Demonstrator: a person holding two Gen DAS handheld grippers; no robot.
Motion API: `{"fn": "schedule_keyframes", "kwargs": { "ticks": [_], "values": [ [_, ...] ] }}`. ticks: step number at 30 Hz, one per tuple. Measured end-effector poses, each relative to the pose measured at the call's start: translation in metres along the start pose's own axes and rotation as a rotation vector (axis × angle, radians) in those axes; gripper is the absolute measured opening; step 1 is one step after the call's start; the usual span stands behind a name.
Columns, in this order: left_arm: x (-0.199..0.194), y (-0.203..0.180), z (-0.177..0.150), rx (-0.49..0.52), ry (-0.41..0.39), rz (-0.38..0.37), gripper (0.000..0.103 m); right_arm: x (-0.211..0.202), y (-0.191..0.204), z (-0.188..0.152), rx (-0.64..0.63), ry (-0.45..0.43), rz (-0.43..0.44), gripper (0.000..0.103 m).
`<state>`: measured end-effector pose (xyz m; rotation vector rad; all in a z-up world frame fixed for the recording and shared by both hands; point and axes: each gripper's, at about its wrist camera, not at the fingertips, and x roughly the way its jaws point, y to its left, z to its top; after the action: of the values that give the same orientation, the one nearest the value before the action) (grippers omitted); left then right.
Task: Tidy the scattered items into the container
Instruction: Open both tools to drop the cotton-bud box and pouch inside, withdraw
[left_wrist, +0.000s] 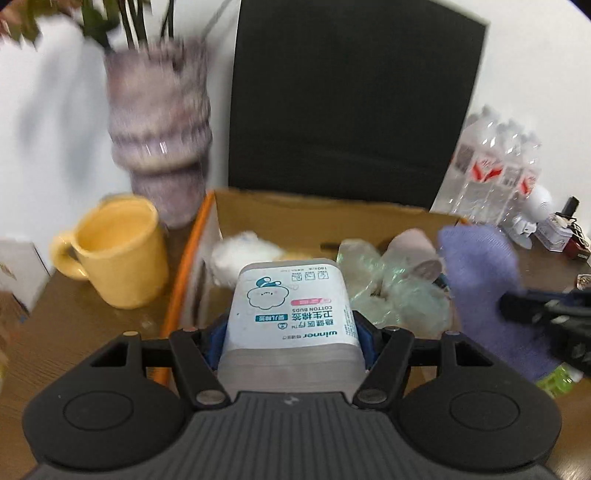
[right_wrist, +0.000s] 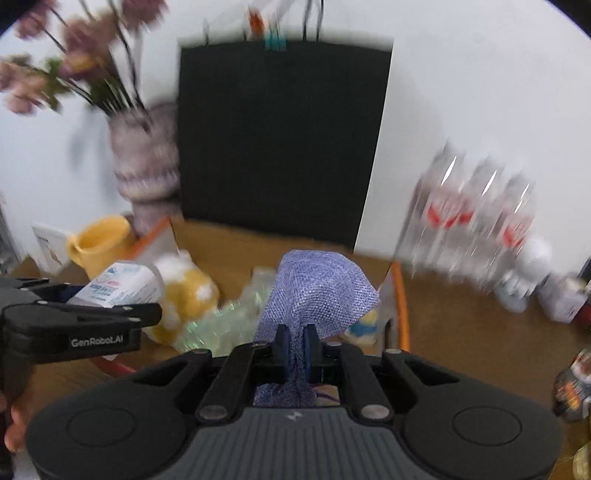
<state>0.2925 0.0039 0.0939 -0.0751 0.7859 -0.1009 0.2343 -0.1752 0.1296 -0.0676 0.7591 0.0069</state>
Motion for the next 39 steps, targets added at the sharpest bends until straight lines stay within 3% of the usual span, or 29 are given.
{"fn": "schedule_keyframes", "kwargs": {
  "ticks": [4, 9, 10, 11, 13, 15, 18, 19, 22, 31, 39],
  "values": [
    [0.029, -0.005, -0.007, 0.093, 0.091, 0.035, 0.066, 0.052, -0.007, -0.004, 0.070, 0.155, 0.029, 0.008],
    [0.048, -0.010, -0.009, 0.179, 0.183, 0.084, 0.066, 0.089, -0.018, -0.010, 0.143, 0.341, 0.048, 0.025],
    [0.052, -0.012, -0.009, 0.182, 0.225, 0.066, 0.068, 0.094, -0.019, -0.010, 0.165, 0.373, 0.059, 0.037],
    [0.057, -0.012, -0.008, 0.165, 0.276, 0.036, 0.070, 0.098, -0.021, -0.010, 0.188, 0.404, 0.069, 0.059],
    [0.061, -0.011, -0.008, 0.130, 0.325, 0.012, 0.074, 0.107, -0.024, -0.011, 0.233, 0.465, 0.090, 0.071],
    [0.052, -0.011, -0.008, 0.131, 0.309, 0.038, 0.080, 0.101, -0.027, -0.007, 0.251, 0.473, 0.086, 0.071],
    [0.029, -0.012, -0.003, 0.134, 0.272, 0.033, 0.101, 0.081, -0.026, 0.000, 0.240, 0.456, 0.088, 0.081],
    [0.020, -0.012, 0.000, 0.134, 0.252, 0.038, 0.103, 0.073, -0.026, 0.002, 0.227, 0.448, 0.080, 0.083],
    [-0.006, -0.011, 0.009, 0.134, 0.220, 0.033, 0.103, 0.052, -0.023, 0.009, 0.205, 0.445, 0.073, 0.084],
    [-0.062, -0.009, 0.010, 0.119, 0.252, -0.016, 0.103, -0.013, -0.017, 0.016, 0.183, 0.418, 0.100, 0.089],
    [-0.100, -0.015, -0.009, 0.136, 0.279, -0.027, 0.103, -0.056, -0.002, -0.004, 0.119, 0.411, 0.104, 0.089]
  ]
}}
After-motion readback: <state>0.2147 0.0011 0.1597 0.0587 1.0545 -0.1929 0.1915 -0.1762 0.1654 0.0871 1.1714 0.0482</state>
